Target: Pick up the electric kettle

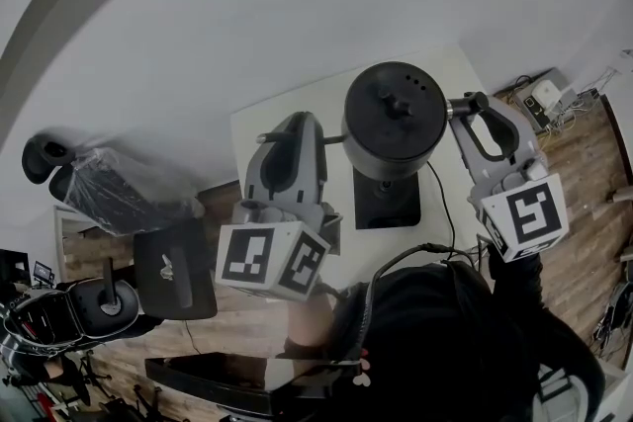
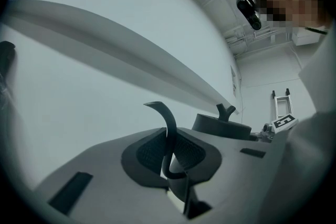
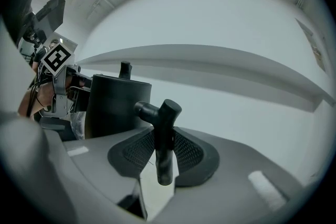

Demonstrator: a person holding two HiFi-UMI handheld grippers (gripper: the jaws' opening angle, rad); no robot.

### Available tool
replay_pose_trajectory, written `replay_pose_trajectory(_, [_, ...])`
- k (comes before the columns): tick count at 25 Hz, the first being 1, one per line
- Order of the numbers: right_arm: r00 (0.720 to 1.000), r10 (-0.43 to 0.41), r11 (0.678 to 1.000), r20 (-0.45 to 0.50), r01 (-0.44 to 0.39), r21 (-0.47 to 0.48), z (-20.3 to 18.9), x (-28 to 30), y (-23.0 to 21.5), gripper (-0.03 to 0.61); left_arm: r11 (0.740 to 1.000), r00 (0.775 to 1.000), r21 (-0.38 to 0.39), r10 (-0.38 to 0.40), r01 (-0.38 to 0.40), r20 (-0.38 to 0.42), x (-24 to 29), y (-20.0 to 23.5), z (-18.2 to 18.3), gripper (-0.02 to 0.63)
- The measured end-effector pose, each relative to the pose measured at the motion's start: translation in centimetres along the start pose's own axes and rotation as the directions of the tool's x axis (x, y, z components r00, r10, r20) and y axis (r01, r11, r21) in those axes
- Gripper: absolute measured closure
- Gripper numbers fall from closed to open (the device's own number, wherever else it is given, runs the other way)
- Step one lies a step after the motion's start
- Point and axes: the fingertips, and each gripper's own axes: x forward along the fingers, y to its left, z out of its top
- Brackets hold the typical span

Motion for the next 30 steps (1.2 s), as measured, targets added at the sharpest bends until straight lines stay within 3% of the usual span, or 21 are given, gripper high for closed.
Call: replay_pose_trajectory(30, [1.0, -0.015, 1.0, 0.019, 0.015, -0.016, 0.8, -0.31, 0.02, 0.478, 0.999, 0.999, 0.0, -0.039, 0.039, 0.026, -0.49, -0.41, 0.6, 0.589])
